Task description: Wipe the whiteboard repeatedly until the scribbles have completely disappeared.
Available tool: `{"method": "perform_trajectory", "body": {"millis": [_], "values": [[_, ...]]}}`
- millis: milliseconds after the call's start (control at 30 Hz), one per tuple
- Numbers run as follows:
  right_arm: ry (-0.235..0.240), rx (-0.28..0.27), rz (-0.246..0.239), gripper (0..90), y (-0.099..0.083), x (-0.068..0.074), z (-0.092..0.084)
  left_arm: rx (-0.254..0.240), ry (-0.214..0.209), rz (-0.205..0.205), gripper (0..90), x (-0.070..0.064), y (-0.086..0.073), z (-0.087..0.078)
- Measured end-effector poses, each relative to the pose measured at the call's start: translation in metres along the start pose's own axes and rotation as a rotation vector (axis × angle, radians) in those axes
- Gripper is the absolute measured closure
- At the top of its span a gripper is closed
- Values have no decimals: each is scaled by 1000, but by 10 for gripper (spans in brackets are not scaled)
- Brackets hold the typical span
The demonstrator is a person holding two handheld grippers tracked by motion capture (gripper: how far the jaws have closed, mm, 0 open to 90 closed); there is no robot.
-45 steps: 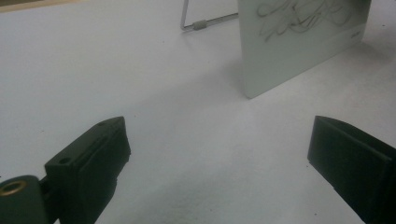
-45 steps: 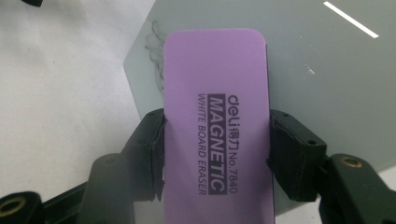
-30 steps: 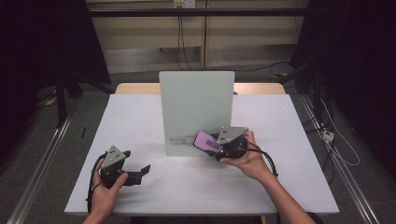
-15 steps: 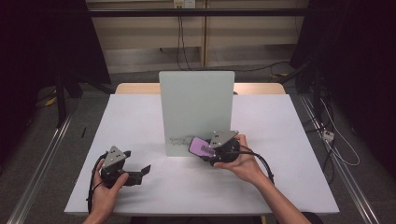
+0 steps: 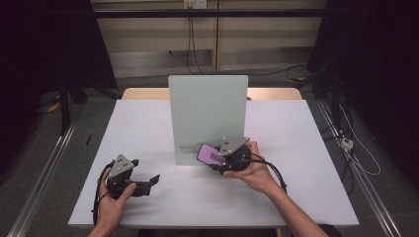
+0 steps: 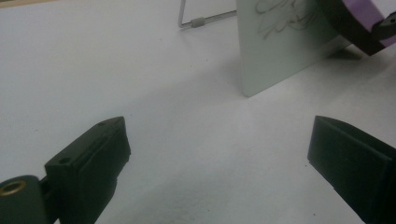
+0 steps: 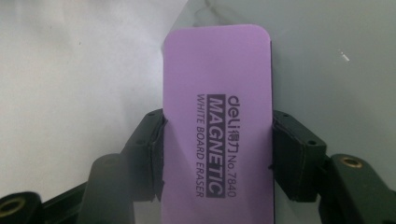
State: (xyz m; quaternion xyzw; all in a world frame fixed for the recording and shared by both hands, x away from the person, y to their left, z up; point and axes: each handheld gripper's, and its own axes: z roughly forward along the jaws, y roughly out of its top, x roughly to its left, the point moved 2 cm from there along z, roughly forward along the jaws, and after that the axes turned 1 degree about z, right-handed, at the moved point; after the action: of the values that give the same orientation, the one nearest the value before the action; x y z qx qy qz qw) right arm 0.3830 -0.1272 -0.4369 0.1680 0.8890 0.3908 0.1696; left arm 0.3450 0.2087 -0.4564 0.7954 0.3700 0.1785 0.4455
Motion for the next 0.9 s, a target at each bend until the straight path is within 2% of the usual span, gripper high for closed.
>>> {"method": "perform_trajectory", "body": {"millis": [100,300,367,467,900], "values": [[-23,-30,8,416,4,-7,-9,-3,1,-6,55,1,0,0],[-102,-106,34,416,13,-24,-36,-6,2,-2,55,1,0,-1],[-109,-116,42,416,12,-27,-41,-4,1,-1,55,1,0,-1],[-112,-111,31,416,11,-25,-38,0,0,-3,55,0,0,0],[-70,-97,12,416,13,-11,-12,6,-4,3,55,0,0,1]]}}
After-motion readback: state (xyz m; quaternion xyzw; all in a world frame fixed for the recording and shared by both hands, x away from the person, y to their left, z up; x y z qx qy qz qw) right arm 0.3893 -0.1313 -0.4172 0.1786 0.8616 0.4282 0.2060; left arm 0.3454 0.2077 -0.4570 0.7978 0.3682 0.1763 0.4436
